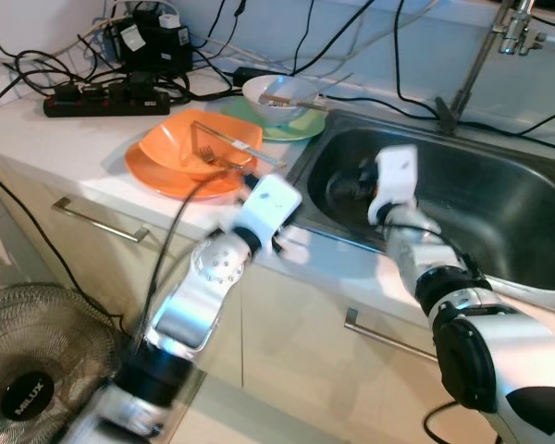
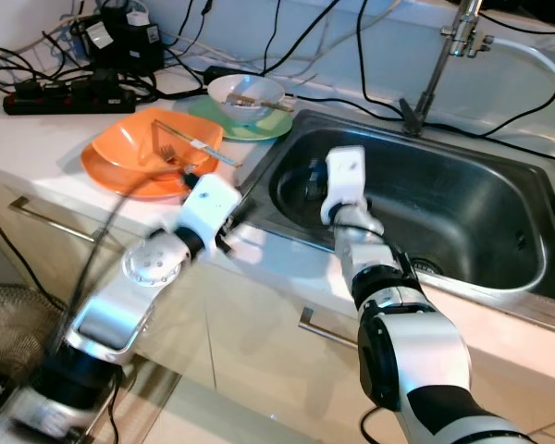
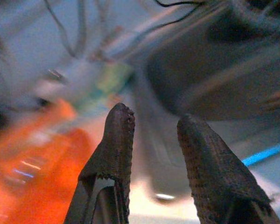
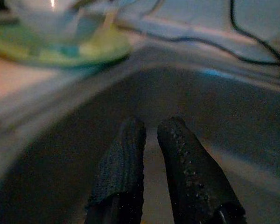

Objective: Kitchen organization

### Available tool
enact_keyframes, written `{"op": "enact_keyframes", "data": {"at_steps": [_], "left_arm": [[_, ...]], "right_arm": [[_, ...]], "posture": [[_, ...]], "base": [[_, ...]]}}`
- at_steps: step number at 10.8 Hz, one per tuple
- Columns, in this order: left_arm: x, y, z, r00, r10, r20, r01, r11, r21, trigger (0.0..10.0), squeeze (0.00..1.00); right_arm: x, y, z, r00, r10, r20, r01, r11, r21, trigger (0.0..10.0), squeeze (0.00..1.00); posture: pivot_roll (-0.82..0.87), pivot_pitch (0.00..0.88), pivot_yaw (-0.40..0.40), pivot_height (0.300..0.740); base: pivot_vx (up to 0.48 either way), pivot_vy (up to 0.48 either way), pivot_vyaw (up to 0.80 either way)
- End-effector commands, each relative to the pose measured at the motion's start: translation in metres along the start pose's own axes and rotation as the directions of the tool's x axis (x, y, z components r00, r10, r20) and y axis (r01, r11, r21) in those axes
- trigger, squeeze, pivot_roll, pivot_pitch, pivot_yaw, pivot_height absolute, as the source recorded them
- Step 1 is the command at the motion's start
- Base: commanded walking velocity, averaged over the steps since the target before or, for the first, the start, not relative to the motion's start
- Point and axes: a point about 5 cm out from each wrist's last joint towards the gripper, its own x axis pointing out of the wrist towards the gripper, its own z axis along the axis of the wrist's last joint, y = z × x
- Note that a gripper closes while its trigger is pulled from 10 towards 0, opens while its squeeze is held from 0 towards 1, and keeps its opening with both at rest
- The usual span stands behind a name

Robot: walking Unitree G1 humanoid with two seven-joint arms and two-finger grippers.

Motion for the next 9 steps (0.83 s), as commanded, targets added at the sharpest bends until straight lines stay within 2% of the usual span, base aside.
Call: {"op": "enact_keyframes", "data": {"at_steps": [1,2,4,5,6,7,8,9], "left_arm": [[0.004,-0.002,0.005,1.000,0.021,0.017,-0.023,0.993,0.119,10.0,0.00],[0.009,-0.001,0.011,0.999,0.027,0.041,-0.036,0.974,0.223,10.0,0.00],[0.017,0.000,0.010,0.999,0.032,0.038,-0.043,0.945,0.325,10.0,0.00],[0.023,0.006,0.008,0.999,0.046,0.029,-0.054,0.930,0.364,10.0,1.00],[0.026,0.009,0.007,0.998,0.066,0.023,-0.069,0.912,0.404,10.0,1.00],[0.030,0.014,0.005,0.997,0.080,0.006,-0.074,0.890,0.451,10.0,0.00],[0.034,0.021,0.002,0.995,0.095,-0.017,-0.075,0.867,0.492,10.0,0.00],[0.036,0.026,-0.001,0.994,0.109,-0.031,-0.079,0.861,0.503,10.0,0.00]], "right_arm": [[0.000,-0.003,0.008,0.998,-0.016,0.054,0.014,0.999,0.034,10.0,0.00],[-0.002,0.006,0.005,0.996,-0.014,0.091,0.008,0.998,0.068,10.0,0.00],[-0.009,0.024,-0.007,0.992,0.049,0.119,-0.059,0.995,0.075,10.0,0.00],[-0.011,0.024,-0.011,0.992,0.044,0.121,-0.057,0.993,0.102,10.0,0.00],[-0.012,0.022,-0.010,0.991,0.033,0.128,-0.047,0.992,0.115,10.0,0.00],[-0.012,0.021,-0.009,0.991,0.028,0.132,-0.043,0.992,0.118,10.0,0.00],[-0.012,0.019,-0.008,0.991,0.024,0.135,-0.039,0.993,0.110,10.0,0.00],[-0.012,0.017,-0.006,0.990,0.020,0.143,-0.036,0.993,0.109,10.0,0.00]], "posture": [[0.25,0.000,-0.074,0.725],[0.25,0.000,-0.074,0.725],[0.24,0.000,-0.065,0.725],[0.24,0.000,-0.064,0.725],[0.23,0.000,-0.063,0.725],[0.23,0.001,-0.061,0.725],[0.22,0.003,-0.060,0.725],[0.22,0.003,-0.060,0.725]], "base": [[0.000,0.000,0.00],[0.000,0.000,0.00],[0.000,0.000,0.00],[0.000,0.000,0.00],[0.000,0.000,0.00],[0.000,0.000,0.00],[0.000,0.000,0.00],[0.000,0.000,0.00]]}}
